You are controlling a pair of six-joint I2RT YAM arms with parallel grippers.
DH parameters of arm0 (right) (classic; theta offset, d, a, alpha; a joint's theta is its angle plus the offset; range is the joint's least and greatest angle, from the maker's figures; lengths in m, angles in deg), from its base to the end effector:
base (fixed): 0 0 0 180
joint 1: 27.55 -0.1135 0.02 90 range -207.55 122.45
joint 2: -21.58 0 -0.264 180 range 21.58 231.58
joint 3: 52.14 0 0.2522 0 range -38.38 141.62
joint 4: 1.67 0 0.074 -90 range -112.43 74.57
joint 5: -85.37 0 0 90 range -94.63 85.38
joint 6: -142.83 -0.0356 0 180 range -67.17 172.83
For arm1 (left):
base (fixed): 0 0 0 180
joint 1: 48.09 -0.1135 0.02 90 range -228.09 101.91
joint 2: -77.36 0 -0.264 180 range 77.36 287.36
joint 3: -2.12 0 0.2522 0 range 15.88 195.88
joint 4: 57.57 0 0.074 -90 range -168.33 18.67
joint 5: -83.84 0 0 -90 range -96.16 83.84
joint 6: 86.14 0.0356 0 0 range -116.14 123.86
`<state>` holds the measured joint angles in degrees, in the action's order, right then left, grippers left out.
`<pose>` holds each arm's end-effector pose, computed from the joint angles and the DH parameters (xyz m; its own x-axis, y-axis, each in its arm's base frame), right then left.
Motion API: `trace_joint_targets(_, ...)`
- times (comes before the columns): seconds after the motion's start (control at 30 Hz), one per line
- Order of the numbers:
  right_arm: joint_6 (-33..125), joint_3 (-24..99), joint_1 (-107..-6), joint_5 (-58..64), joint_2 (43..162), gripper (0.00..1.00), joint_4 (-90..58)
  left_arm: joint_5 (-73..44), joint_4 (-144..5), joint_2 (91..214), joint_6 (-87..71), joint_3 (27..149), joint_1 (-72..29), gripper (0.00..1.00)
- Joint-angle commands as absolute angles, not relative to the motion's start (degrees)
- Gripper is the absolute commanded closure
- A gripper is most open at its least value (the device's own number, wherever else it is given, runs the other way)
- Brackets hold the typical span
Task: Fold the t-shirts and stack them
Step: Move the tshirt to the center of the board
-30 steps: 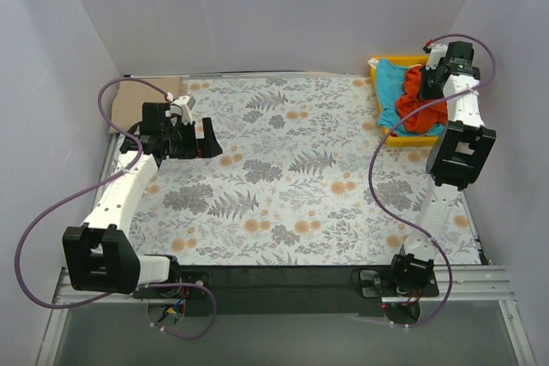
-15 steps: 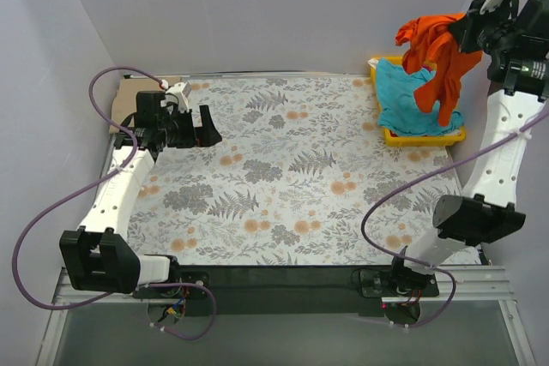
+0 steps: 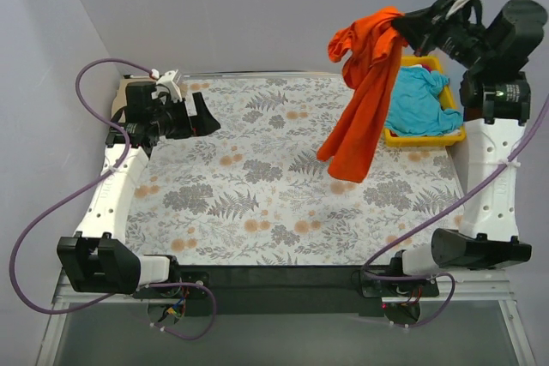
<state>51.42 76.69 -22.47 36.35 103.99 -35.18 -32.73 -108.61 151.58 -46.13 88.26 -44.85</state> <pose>0.2584 0.0005 0.5804 0.2085 0.0001 -0.9780 -0.5752 0.8088 -0.1225 0.2757 -0.0316 0.3529 -0.7091 -0.6460 -0.2826 -0.2272 0.5888 -0.7757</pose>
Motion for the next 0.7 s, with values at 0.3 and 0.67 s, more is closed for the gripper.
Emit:
trace_joint_targets(0.3, 62.58, 58.4, -48.63, 28.69, 99.18, 0.99, -29.5, -35.68, -107.54, 149.43, -50.27, 91.99, -47.39, 0.02)
trace_joint_targets(0.67, 72.69, 43.37, -59.36, 23.95, 102.01, 0.07, -38.28, -45.0, -104.38, 148.21, -46.33, 86.99, -47.92, 0.02)
